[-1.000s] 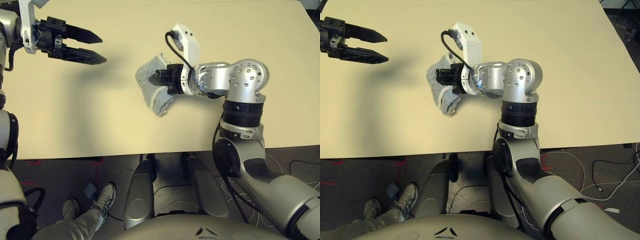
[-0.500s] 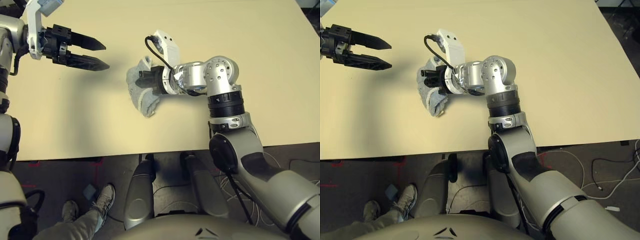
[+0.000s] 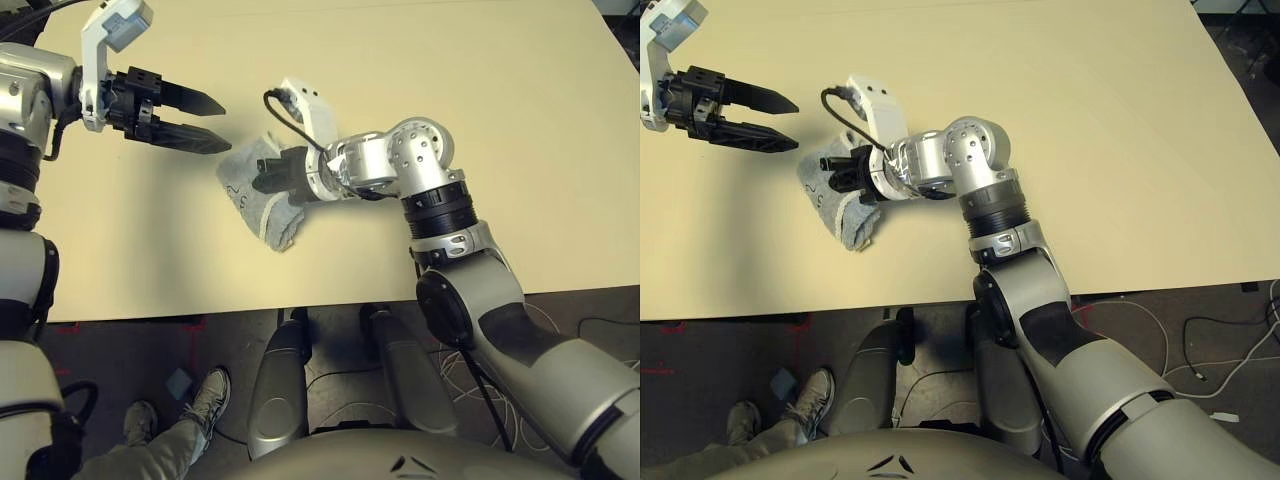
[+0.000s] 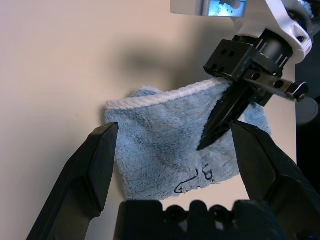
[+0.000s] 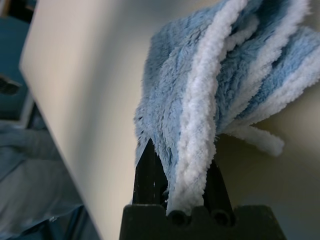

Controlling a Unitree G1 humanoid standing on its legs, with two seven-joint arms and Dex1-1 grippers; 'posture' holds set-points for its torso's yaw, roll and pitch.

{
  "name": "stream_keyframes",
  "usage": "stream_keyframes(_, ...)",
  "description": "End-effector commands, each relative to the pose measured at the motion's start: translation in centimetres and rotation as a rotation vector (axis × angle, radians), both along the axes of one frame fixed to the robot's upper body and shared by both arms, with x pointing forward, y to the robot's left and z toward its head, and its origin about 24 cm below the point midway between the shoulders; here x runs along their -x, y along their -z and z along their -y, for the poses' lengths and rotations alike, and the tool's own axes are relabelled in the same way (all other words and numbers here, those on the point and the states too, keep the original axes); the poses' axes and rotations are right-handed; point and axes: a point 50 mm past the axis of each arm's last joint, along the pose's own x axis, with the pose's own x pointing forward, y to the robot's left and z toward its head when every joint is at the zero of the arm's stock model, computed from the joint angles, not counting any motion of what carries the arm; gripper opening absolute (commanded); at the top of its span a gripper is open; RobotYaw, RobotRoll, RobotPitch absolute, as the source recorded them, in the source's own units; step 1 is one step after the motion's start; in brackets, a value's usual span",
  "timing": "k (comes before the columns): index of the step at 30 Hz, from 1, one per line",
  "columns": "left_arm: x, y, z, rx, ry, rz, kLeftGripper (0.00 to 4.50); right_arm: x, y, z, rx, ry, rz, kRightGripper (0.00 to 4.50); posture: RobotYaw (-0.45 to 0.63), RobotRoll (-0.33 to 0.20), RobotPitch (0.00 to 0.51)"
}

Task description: Wipe the water off the table with a rag.

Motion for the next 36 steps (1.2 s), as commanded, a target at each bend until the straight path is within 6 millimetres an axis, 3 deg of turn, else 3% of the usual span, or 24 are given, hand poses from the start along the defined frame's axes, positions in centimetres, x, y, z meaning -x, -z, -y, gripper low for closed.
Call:
stream_keyframes(1,-0.1,0.5,-0.2,-0.014,-0.004,-0.014,4.5,1.3,1.7,-2.8,-0.013,-0.024,-0.019,0.0,0.09,0.0,0.313)
stream_keyframes(6,-0.4,0.7,0.0,-0.013,-0.004,-0.013,4.5,-1.1,2.3,0.4,0.074,0.077,0.063,0.0,0.08,0.0,0.316)
stream_keyframes(9,-0.6,0.6,-0.1,-0.02,-0.015,-0.002,4.5,-2.6,3.6,3.9,0.141,0.135,0.084,0.0,0.07,0.0,0.315)
stream_keyframes(14,-1.0,0.3,-0.3,-0.029,-0.041,0.026,4.5,-3.1,3.9,6.7,0.181,0.181,0.124,0.0,0.07,0.0,0.311)
stream_keyframes(18,-1.3,0.3,-0.5,-0.02,-0.059,0.049,4.5,-3.7,4.8,11.8,0.262,0.322,0.159,0.0,0.06,0.0,0.311)
stream_keyframes(26,-2.1,1.0,-0.7,0.008,-0.139,0.12,4.5,-3.3,1.8,21.7,0.328,0.616,0.262,0.0,0.04,0.0,0.308)
stream_keyframes(32,-3.0,1.7,-0.2,0.045,-0.202,0.181,4.5,-2.3,0.2,27.7,0.431,0.782,0.323,0.0,0.02,0.0,0.308)
stream_keyframes(36,-3.9,2.1,0.3,0.079,-0.281,0.264,4.5,-2.1,0.3,30.1,0.469,0.861,0.334,0.0,0.01,0.0,0.305)
